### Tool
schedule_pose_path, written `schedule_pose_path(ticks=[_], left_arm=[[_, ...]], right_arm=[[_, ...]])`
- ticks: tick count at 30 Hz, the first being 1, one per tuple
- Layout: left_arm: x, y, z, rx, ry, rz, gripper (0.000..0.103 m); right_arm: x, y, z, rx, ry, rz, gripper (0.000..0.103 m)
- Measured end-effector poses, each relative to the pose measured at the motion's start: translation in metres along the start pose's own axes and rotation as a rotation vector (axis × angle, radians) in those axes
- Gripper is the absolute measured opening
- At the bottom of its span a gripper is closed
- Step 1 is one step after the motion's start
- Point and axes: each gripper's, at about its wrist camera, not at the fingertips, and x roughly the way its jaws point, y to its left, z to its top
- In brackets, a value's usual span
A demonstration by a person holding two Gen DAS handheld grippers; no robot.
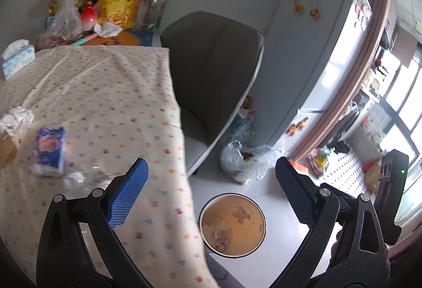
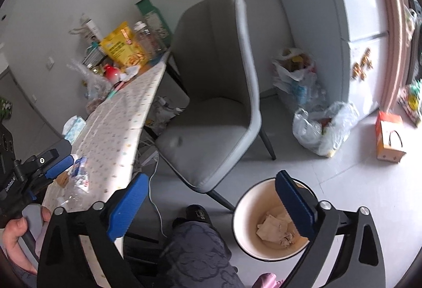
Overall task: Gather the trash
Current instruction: 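Move both open tools back over the remaining table trash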
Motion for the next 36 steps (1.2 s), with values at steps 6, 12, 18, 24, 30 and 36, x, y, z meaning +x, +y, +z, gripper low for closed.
schedule_pose_path(ticks=[6,12,18,24,30,36], left_arm=[[-0.027,0.037,0.000,-0.056,-0.059,0.020,0.096],[-0.052,0.072,-0.005,-0.108,-0.099,0.053,0.096],[-0.073,0.103,-0.011,-0.144,-0.124,0.083,0.096],[-0.093,0.136,-0.023,-0.187,-0.139,0.119,0.096],[-0.110,0.170,-0.035,-0.247,-0.148,0.154,0.096],[-0.124,0.193,-0.041,-0.276,-0.161,0.189,0.096]], right_arm=[[0.004,0.039,0.000,-0.046,-0.004,0.009,0.095],[0.008,0.083,-0.005,-0.115,0.005,0.038,0.095],[0.013,0.121,-0.014,-0.161,0.023,0.064,0.095],[0.021,0.159,-0.024,-0.217,0.046,0.083,0.095],[0.030,0.198,-0.034,-0.286,0.083,0.114,0.089],[0.044,0.232,-0.048,-0.336,0.130,0.149,0.084]])
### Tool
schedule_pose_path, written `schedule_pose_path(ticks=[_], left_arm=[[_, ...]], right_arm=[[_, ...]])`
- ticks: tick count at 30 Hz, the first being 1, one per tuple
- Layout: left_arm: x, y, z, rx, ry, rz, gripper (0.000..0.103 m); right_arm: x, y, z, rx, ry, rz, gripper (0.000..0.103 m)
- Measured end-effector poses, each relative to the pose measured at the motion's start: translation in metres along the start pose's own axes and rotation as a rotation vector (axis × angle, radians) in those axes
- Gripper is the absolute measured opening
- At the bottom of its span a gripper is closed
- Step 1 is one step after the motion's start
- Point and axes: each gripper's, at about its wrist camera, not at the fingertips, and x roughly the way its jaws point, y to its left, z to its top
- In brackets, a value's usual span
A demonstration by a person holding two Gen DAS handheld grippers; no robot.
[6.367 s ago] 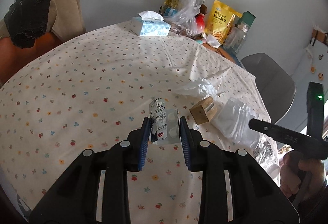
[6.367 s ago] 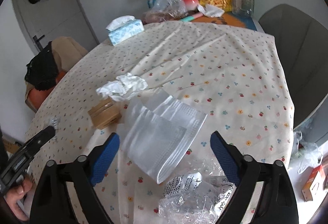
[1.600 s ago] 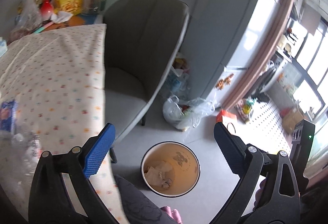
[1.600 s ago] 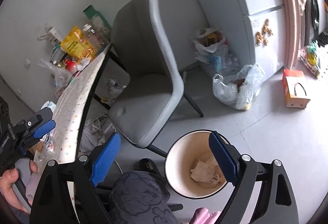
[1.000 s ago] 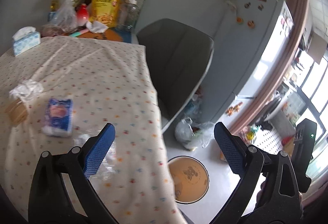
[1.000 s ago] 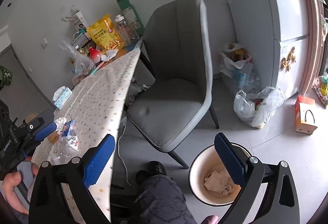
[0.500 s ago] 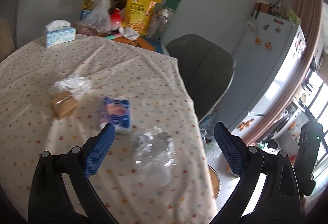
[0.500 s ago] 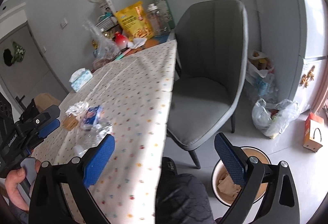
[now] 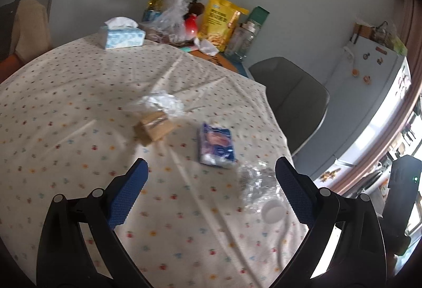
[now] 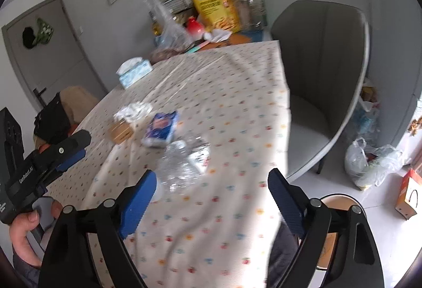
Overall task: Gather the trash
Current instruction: 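Move both open tools back over the remaining table trash, then grasp the clear plastic bottle with the right tool while the left tool grasps the small cardboard box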
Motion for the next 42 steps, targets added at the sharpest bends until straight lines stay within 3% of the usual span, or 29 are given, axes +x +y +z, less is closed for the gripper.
schedule_pose_path(ticks=[8,13,18,22,23,31,39,42], left_arm=[[-0.005,0.023,-0.001,-0.019,-0.001,0.039,0.096],[0.001,0.029,0.001,-0.025,0.007,0.058,0.094],[0.019,0.032,0.008,-0.016,0.024,0.072,0.085],[0.038,0.038,0.017,-0.027,0.044,0.090,0.080],[0.043,0.039,0.020,-0.025,0.050,0.096,0.079],[0.078,0.046,0.032,-0.026,0.095,0.129,0.079],[0.103,0.046,0.035,-0.015,0.132,0.151,0.074],[0.112,0.048,0.035,-0.019,0.161,0.157,0.062]], right_arm=[[0.032,0.029,-0.005,-0.038,0.057,0.029,0.089],[0.050,0.028,-0.006,-0.002,0.086,-0.005,0.083],[0.050,0.013,-0.005,0.037,0.089,-0.024,0.063],[0.049,0.000,-0.004,0.064,0.093,-0.010,0.035],[0.049,-0.002,-0.003,0.068,0.094,-0.005,0.032],[0.048,-0.005,0.002,0.065,0.081,0.017,0.041],[0.045,-0.006,0.007,0.051,0.058,0.017,0.032],[0.040,-0.007,0.008,0.044,0.049,0.027,0.032]])
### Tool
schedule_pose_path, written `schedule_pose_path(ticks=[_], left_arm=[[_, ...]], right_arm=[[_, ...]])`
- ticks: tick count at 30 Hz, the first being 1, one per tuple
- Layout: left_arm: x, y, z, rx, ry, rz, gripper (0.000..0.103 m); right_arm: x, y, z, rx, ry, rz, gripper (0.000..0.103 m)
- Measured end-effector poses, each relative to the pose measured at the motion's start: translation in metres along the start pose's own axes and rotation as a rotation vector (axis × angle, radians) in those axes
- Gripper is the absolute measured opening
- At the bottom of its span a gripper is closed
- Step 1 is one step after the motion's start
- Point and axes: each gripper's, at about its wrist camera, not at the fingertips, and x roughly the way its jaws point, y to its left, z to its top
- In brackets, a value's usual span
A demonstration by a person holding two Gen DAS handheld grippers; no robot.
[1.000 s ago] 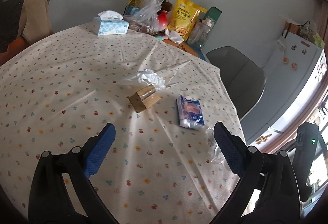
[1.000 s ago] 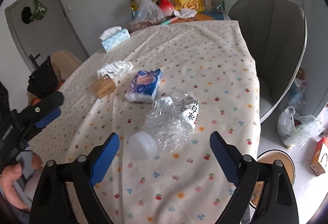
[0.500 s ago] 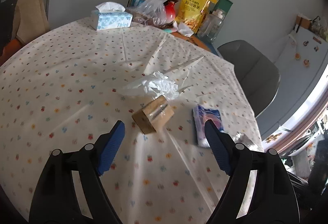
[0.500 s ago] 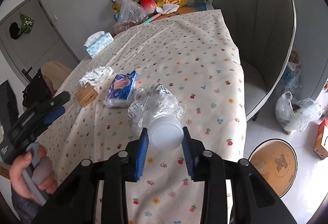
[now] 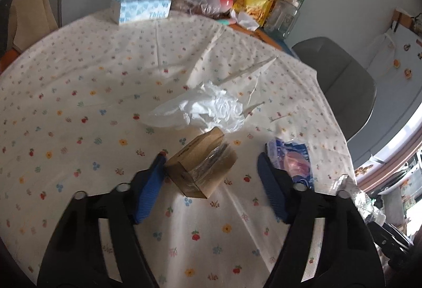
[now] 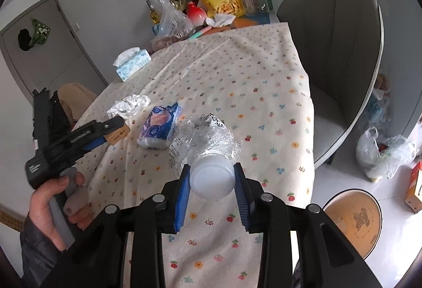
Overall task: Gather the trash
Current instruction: 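Grasp the clear plastic bottle with the right tool while the left tool grasps the small cardboard box, then carry the bottle and the cardboard box in both tools over the bin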
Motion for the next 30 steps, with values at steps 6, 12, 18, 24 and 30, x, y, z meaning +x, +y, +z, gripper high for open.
schedule_pose_path(ticks=[6,12,18,24,30], left_arm=[[-0.009,-0.004,-0.003,0.020,-0.011,0.011,0.038],[-0.037,-0.010,-0.010,0.033,-0.046,0.018,0.036],[-0.062,-0.026,-0.021,0.056,-0.089,-0.028,0.036],[-0.081,-0.050,-0.026,0.077,-0.125,-0.076,0.036],[-0.090,-0.075,-0.032,0.124,-0.139,-0.135,0.036]], right_arm=[[-0.006,-0.007,-0.002,0.020,-0.011,0.008,0.032],[-0.015,-0.016,-0.004,0.045,-0.034,0.029,0.032],[-0.024,-0.016,-0.006,0.039,-0.043,0.037,0.032],[-0.038,-0.021,-0.008,0.045,-0.069,0.030,0.032],[-0.056,-0.032,-0.008,0.052,-0.095,0.006,0.032]])
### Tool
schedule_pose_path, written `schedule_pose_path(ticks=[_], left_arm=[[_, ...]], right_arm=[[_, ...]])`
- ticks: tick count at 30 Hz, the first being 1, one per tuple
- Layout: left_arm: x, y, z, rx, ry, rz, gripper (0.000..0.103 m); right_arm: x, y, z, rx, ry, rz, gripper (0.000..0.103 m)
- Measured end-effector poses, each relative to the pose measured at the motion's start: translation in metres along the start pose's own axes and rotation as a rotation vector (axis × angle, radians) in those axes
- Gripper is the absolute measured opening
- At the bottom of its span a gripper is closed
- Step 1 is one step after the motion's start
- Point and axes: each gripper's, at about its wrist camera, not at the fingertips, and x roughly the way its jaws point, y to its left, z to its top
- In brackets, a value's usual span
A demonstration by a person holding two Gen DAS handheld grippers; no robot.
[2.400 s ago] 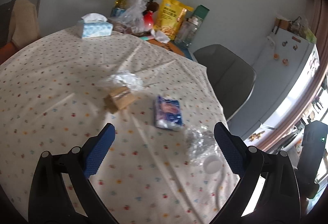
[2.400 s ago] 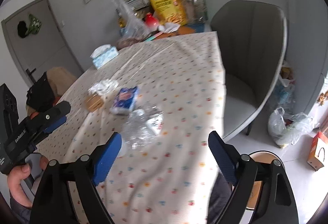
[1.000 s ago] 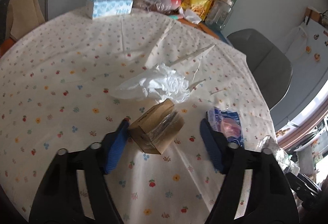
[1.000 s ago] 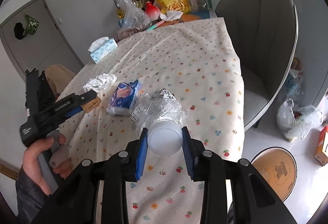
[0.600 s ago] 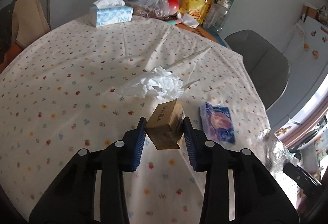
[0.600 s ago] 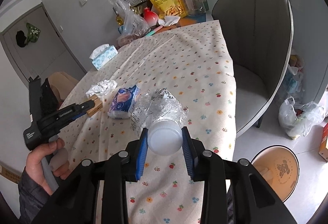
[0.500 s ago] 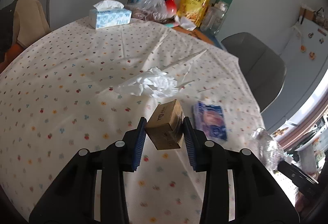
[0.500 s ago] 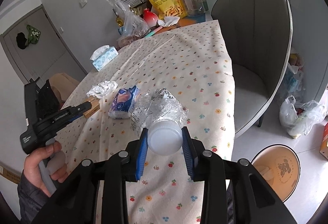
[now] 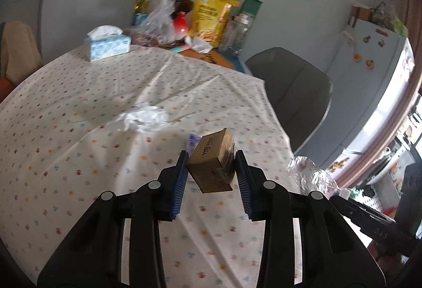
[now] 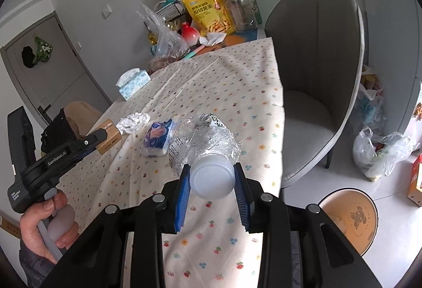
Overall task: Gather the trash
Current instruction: 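Carry the bottle and the cardboard box in both tools over the bin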
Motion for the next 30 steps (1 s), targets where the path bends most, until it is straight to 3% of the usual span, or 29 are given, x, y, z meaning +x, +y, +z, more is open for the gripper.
schedule_pose_path(ticks=[18,30], left_arm=[[0.028,-0.109,-0.028,0.121,0.059,-0.165,0.036],[0.061,-0.163,-0.049,0.207,0.150,-0.174,0.036]], right_arm=[[-0.050,-0.070,0.004,0.073,-0.052,-0.125,0.032],[-0.062,-0.142,-0.018,0.206,-0.060,-0.190,0.032]])
